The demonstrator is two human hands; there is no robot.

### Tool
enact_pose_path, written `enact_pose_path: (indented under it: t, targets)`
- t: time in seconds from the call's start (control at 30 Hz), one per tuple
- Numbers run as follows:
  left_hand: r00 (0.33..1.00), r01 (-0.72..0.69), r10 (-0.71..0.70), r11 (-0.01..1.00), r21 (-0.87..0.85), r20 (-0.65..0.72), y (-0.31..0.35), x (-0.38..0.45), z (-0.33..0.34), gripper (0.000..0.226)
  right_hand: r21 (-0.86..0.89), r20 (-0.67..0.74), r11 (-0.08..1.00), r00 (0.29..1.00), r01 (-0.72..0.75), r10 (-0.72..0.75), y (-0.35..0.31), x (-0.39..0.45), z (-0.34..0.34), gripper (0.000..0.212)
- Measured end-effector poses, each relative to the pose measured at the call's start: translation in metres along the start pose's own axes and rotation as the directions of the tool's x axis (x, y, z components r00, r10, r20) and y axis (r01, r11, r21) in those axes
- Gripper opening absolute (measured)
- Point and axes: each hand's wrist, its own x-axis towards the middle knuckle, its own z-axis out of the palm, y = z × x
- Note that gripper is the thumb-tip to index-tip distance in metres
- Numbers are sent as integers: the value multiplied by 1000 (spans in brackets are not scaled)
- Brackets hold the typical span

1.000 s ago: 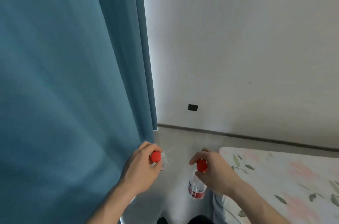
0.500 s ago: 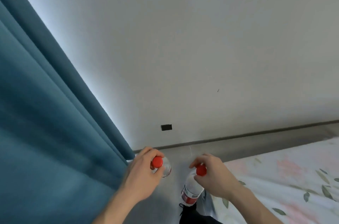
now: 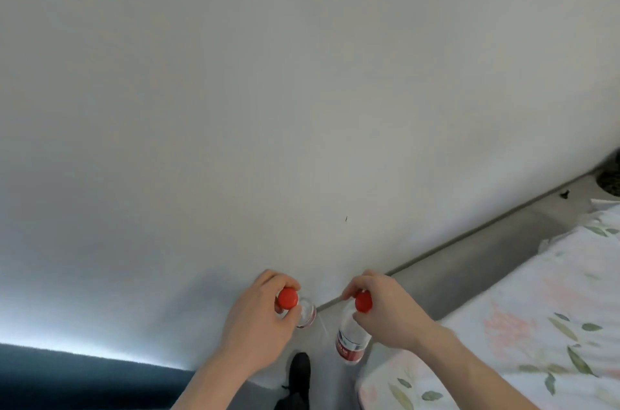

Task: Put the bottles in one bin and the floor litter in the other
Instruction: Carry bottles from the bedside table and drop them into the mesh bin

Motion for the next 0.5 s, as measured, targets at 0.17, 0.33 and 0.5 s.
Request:
enact_pose_path:
  t: [0.17,0.33,0.5]
  targets:
    - [985,-133,129,991,30,117,15,93,8,17,29,-96,993,988,-116,119,23,43,-29,36]
    - [937,-250,232,968,35,261,42,172,23,21,117,-230,969,944,-217,239,36,70,-68,37]
    - [856,-388,349,921,28,382,86,230,51,23,169,-323,935,879,-311,351,61,70,-105,36]
